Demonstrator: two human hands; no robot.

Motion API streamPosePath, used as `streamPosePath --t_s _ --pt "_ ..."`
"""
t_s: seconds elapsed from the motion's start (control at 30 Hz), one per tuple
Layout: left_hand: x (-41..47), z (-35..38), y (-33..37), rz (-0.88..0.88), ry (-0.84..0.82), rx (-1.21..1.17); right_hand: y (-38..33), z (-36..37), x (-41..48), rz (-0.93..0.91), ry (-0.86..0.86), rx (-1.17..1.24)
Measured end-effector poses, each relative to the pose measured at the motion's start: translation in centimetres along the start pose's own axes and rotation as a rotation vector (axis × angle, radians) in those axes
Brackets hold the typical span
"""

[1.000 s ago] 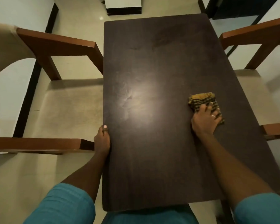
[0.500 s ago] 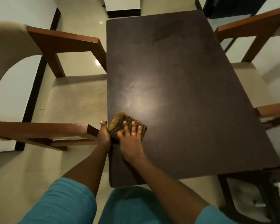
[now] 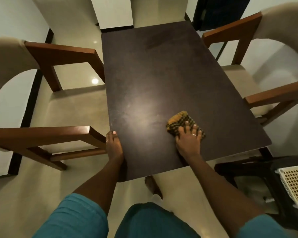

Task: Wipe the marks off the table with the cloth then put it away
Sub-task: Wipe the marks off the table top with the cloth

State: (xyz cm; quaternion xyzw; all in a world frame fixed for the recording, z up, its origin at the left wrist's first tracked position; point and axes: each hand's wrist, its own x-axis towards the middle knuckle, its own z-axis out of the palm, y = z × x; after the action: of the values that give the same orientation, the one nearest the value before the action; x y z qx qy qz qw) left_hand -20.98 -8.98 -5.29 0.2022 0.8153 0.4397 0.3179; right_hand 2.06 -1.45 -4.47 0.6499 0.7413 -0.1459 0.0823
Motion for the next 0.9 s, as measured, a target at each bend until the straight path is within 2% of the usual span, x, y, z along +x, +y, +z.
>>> streamPosePath --t_s 0.13,0.23,0.33,0.47,0.63,0.7,0.9 --pt "-0.6 0.0 -0.5 -0.041 -0.005 -0.058 0.0 0.4 -1.0 0.176 0.044 0.105" --pt "-1.3 -0.4 -1.3 -0.077 -0.017 -0.103 -3.4 2.0 -2.6 0.137 0.064 0.074" --pt "-1.8 -0.9 -2.2 -0.111 -0.015 -0.136 -7.2 2.7 -5.6 -0.043 0.006 0.041" --pt "-2.9 -1.0 -2.5 -0.097 0.009 -0.103 -11.7 5.9 -10.9 -0.416 -0.056 0.052" --pt "-3.9 -0.7 -2.1 -0.037 0.047 0.110 -10.1 5.8 -11.6 -0.594 -0.072 -0.049" --pt "-3.9 -0.3 -1.7 -0.020 0.050 0.157 -7.6 5.0 -10.6 -0.541 -0.062 -0.083" --pt "-4.2 2.9 -0.1 0.045 -0.053 0.205 2.3 2.3 -6.2 -0.179 -0.043 -0.082"
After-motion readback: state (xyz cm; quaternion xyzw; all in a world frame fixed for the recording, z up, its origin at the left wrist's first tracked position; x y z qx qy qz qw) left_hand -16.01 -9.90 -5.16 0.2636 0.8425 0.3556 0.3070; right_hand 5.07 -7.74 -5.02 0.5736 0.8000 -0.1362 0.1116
